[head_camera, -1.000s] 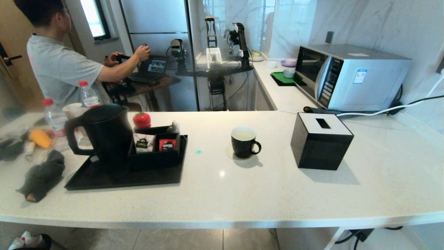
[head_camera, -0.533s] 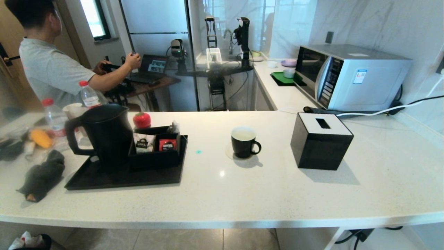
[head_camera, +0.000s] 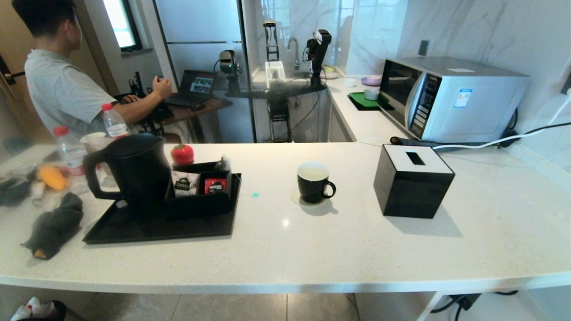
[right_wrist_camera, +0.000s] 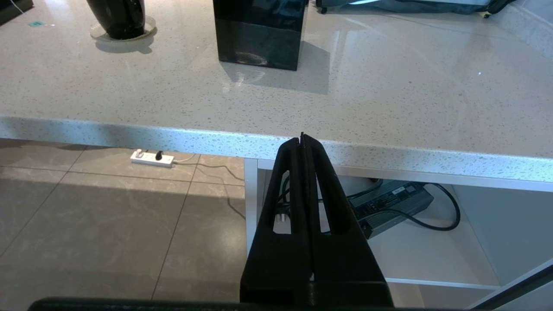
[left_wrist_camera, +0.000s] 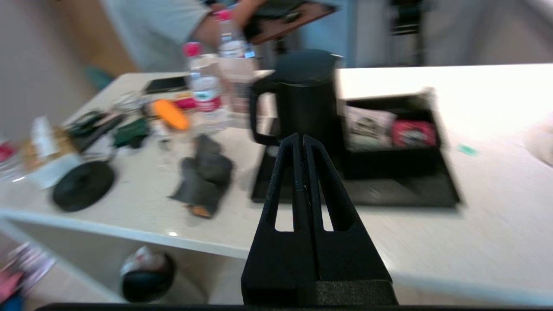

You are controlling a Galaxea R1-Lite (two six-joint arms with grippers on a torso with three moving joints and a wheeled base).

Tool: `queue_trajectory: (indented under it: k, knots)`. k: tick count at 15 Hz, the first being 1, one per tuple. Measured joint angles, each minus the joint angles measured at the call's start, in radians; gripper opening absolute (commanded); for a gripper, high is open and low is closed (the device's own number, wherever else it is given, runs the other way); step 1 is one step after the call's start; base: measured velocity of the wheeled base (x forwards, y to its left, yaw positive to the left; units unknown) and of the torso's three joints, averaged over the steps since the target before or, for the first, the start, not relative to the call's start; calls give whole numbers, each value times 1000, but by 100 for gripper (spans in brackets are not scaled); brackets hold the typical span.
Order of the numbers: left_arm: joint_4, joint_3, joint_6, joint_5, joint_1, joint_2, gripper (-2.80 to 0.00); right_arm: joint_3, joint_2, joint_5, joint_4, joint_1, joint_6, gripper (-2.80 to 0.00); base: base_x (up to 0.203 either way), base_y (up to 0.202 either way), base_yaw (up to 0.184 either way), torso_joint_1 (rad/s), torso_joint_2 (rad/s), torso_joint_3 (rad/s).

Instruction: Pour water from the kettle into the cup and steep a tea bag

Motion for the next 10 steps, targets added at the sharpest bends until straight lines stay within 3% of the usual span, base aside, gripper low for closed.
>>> queue_trajectory:
  k: [4, 10]
  knots:
    - [-251, -13, -11, 84, 90, 291, -280, 0, 0, 0, 0, 0, 0, -280, 0, 0, 0, 0, 0, 0]
    - [-866, 258, -37, 97, 227, 729, -280, 0, 0, 0, 0, 0, 0, -280, 0, 0, 0, 0, 0, 0]
